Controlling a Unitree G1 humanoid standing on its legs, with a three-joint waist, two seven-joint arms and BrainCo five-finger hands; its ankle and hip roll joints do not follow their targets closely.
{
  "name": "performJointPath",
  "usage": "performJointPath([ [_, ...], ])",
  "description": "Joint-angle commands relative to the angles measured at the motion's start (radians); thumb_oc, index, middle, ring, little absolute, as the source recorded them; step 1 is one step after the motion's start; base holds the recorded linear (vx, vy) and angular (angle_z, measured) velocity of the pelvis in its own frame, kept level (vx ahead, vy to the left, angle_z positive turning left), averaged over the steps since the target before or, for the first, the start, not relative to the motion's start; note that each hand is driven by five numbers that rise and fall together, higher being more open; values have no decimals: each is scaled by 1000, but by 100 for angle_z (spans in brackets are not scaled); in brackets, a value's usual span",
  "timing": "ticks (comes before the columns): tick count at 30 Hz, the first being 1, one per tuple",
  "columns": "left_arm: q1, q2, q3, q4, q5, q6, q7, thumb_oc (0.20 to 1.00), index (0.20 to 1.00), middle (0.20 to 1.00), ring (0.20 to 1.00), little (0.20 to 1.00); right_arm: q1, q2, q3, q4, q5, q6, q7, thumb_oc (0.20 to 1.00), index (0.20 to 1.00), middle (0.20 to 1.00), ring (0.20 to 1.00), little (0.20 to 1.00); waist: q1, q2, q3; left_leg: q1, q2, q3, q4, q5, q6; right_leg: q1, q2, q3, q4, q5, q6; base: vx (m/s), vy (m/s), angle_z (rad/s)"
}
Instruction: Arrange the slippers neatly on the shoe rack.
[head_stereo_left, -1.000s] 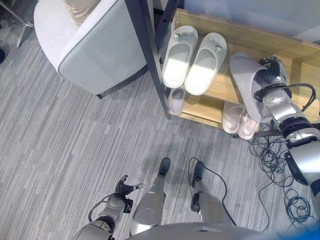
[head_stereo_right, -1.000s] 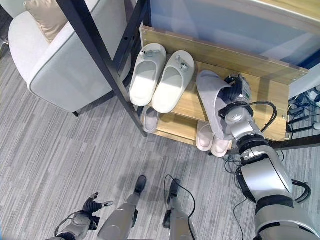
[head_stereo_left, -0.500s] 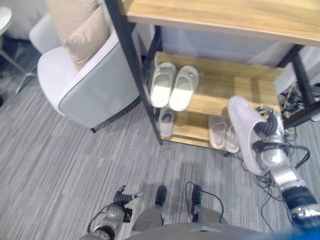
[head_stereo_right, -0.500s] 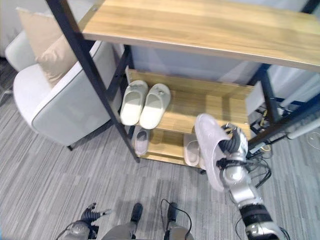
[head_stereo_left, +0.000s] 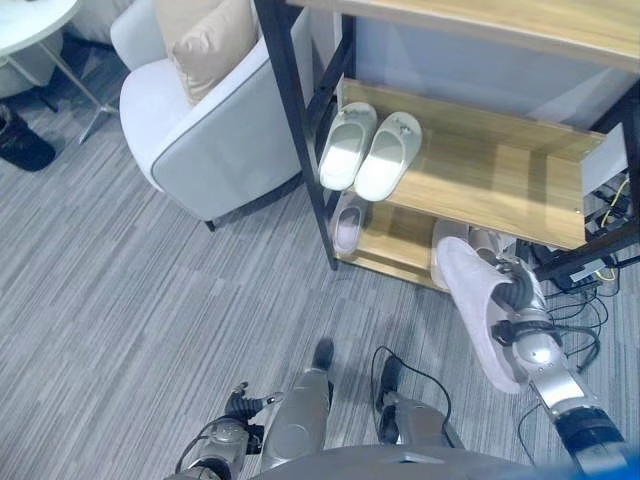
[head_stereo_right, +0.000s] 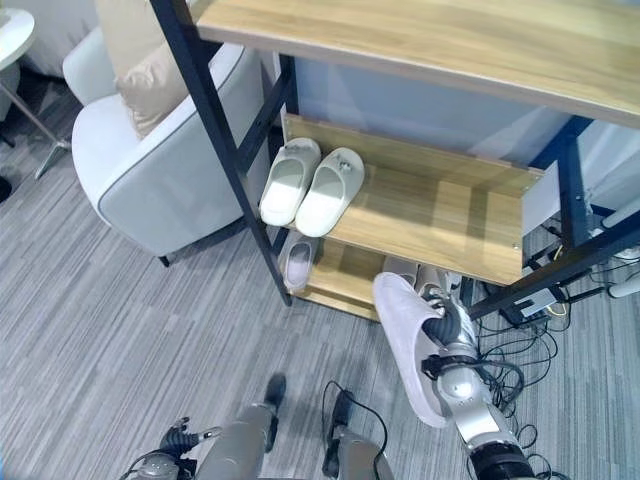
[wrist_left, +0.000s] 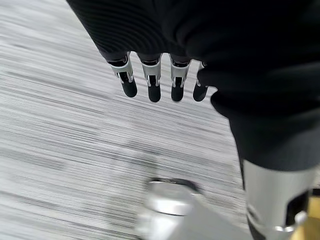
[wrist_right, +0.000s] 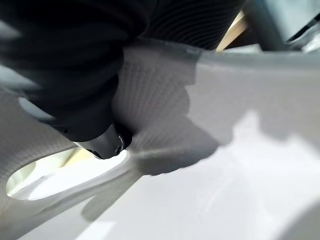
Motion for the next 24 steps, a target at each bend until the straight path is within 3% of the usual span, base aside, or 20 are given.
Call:
performJointPath([
  [1,13,16,3,3,30,-12,-1,1000,1000,1000,1000,1000,43,-38,14,-87,-9,-46,17,200,200,200,200,200,-16,-28,-94,67,0,14,-89,15,46,81,-50,34,166,-178,107,157,162,-33],
  [13,-19,86,-19,-61,104,-24,36,1000,1000,1000,1000,1000,73,-9,109,-52,-27,-47,80,200,200,200,200,200,-10,-78,-114,111,-32,93,-20,-72,90,117,-105,81,119,-114,171,66,121,-23],
  [16,-26,94,-15,-56,104,-20,31,1000,1000,1000,1000,1000,62,-8,118,-41,-38,-41,83,200,200,200,200,200,-1,-84,-86,112,-37,114,5,-96,107,51,-156,50,270,-43,202,-56,130,-6],
  [17,-29,107,-10,-61,101,-20,25,1000,1000,1000,1000,1000,51,-32,137,-51,-107,-36,68,200,200,200,200,200,3,-70,-37,117,-30,111,33,-108,120,-7,-193,20,409,7,208,-87,135,-25],
  [18,-29,110,-8,-64,105,-22,19,1000,1000,1000,1000,1000,51,-39,136,-52,-139,-33,64,200,200,200,200,200,4,-68,-19,126,-26,108,43,-120,124,-25,-204,12,432,-9,201,-72,72,-18],
  [20,-33,104,-18,-74,110,-30,28,1000,1000,1000,1000,1000,42,-40,136,-49,-148,-27,58,200,200,200,200,200,5,-80,11,137,-19,110,58,-134,119,-49,-219,-6,356,-16,185,11,-117,20],
  [22,-52,105,-32,-77,97,-38,26,1000,1000,1000,1000,1000,33,-48,133,-13,-131,-19,51,200,200,200,200,200,4,-109,32,99,-39,82,115,-149,110,-28,-185,39,194,-28,190,23,-185,16],
  [24,-60,103,-37,-80,95,-42,32,1000,1000,1000,1000,1000,30,-53,144,-2,-136,-23,48,200,200,200,200,200,5,-119,31,67,-48,71,135,-156,108,-34,-153,71,173,-28,182,-16,-103,27],
])
